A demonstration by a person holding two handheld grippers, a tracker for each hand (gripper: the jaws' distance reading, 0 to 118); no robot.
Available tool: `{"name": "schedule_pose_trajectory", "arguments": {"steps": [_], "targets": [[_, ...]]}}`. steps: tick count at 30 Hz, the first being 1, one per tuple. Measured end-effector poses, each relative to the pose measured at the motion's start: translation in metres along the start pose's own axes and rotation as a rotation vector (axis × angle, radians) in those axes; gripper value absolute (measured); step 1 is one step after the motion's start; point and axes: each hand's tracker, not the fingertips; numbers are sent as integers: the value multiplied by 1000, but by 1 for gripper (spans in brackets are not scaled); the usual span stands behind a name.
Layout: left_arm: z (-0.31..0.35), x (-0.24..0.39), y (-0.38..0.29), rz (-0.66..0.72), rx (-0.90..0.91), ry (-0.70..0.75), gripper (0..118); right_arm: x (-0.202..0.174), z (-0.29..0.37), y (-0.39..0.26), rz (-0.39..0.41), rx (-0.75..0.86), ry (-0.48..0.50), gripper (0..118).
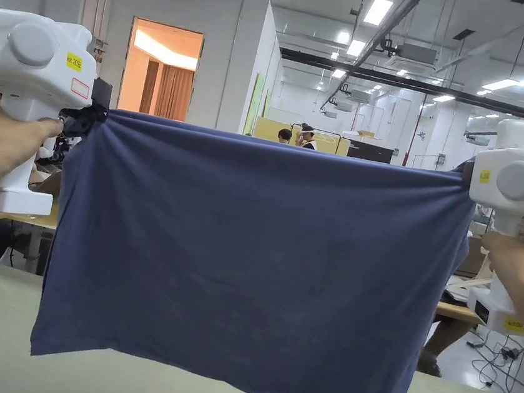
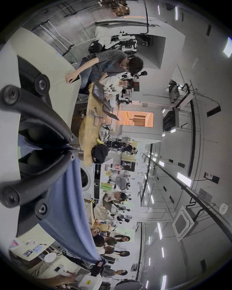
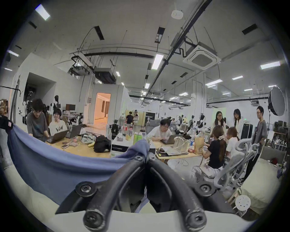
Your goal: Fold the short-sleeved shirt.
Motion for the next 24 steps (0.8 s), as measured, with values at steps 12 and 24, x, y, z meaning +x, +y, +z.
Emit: {"name": "schedule_pose_trajectory", "arguments": {"steps": [12,24], "targets": [[47,-8,-117,-8,-84,-18,0,2,78,-109,15,-109,19,0],[152,-19,-274,29,-173,-87,0,7,200,-219,86,-228,64,0]]}}
